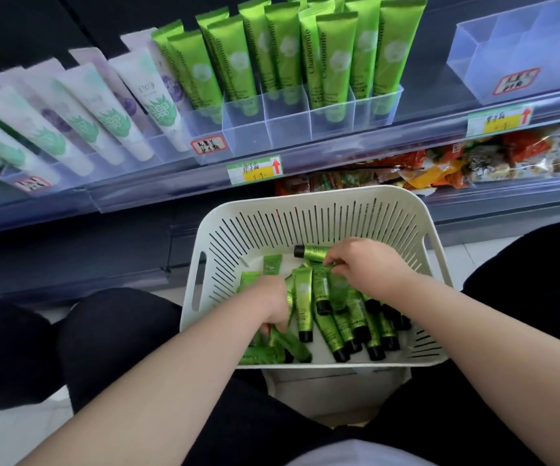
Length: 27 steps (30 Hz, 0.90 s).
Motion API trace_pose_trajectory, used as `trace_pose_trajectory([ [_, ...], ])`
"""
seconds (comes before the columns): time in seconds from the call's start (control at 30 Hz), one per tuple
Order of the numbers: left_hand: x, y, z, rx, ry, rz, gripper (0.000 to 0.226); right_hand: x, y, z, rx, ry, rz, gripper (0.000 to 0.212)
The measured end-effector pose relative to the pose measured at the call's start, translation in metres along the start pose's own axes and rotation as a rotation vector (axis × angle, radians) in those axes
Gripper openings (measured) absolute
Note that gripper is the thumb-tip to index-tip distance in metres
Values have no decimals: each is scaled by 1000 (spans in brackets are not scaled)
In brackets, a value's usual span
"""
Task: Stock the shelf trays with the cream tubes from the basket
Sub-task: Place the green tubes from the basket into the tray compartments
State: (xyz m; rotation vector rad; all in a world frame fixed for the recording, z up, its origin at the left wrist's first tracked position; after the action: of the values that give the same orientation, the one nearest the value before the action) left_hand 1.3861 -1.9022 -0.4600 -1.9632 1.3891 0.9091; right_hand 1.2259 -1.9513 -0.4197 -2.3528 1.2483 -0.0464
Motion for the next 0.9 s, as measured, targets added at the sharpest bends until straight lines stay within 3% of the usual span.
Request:
trace_pose_trajectory([
  [0.17, -1, -14, 5, -33, 54, 3, 75, 0, -10, -2, -33, 9, -29, 21],
  [0.33, -8, -14, -8, -265, 279, 77, 37, -2, -12, -16, -17, 52, -18, 20],
  [0.53, -51, -11, -91, -383, 637, 291, 14, 0, -19, -69, -32, 233, 2, 22],
  [0.73, -120, -13, -187, -391, 1017, 417, 15, 2, -35, -155, -36, 492, -50, 20],
  [0.9, -163, -10, -252, -431, 1274, 410, 21, 7, -46, -212, -46, 658, -82, 21],
])
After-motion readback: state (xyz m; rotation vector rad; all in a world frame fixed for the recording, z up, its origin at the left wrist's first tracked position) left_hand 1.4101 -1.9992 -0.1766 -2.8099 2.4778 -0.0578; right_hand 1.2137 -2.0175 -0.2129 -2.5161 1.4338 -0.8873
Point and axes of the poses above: each hand's wrist, its own x-axis towards the middle knuckle, its own z-axis out of the palm, y = z × x, the point moved 5 cm from there along x, towards the middle knuckle, and after that the axes turned 5 degrees about -z, right-handed, at the moved point
